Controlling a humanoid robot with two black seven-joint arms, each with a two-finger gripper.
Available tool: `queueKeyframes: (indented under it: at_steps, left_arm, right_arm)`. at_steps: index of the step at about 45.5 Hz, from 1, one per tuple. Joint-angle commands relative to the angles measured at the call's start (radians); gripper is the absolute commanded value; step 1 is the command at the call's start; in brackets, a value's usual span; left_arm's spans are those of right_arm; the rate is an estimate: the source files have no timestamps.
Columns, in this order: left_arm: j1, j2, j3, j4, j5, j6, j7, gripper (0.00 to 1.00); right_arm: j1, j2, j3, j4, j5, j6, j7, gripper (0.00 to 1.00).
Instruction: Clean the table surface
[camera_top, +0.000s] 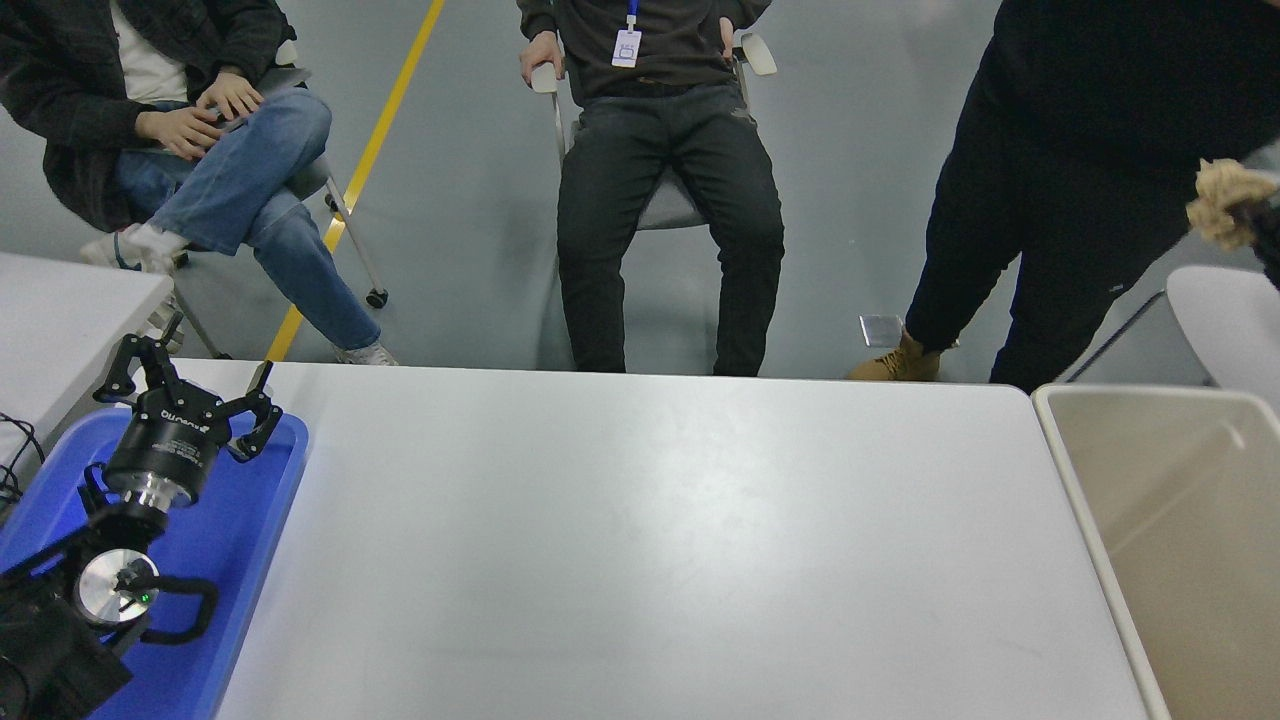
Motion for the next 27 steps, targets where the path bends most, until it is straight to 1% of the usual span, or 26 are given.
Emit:
queueKeyframes:
  at_steps: [1, 11, 19, 27]
  left_arm:
    - [0.0, 0.0, 0.0, 0.0, 0.0, 0.0, 0.0, 1.0]
    - [0.0, 0.0, 0.0, 0.0, 0.0, 0.0, 0.0, 1.0]
    - [0.0, 0.0, 0.0, 0.0, 0.0, 0.0, 0.0, 1.0]
    - [0.0, 0.0, 0.0, 0.0, 0.0, 0.0, 0.0, 1.0]
  right_arm:
    - [-0.07, 0.12, -0.069, -0.272, 0.006, 0.027, -0.052, 0.0]
    - [-0.114, 0.123, -0.067, -0.297, 0.006, 0.022, -0.089, 0.0]
    - [-0.157, 0.147, -0.07, -0.348, 0.025, 0.021, -0.09, 0.0]
    - [-0.215, 0.173, -0.07, -0.351, 0.041, 0.021, -0.1, 0.0]
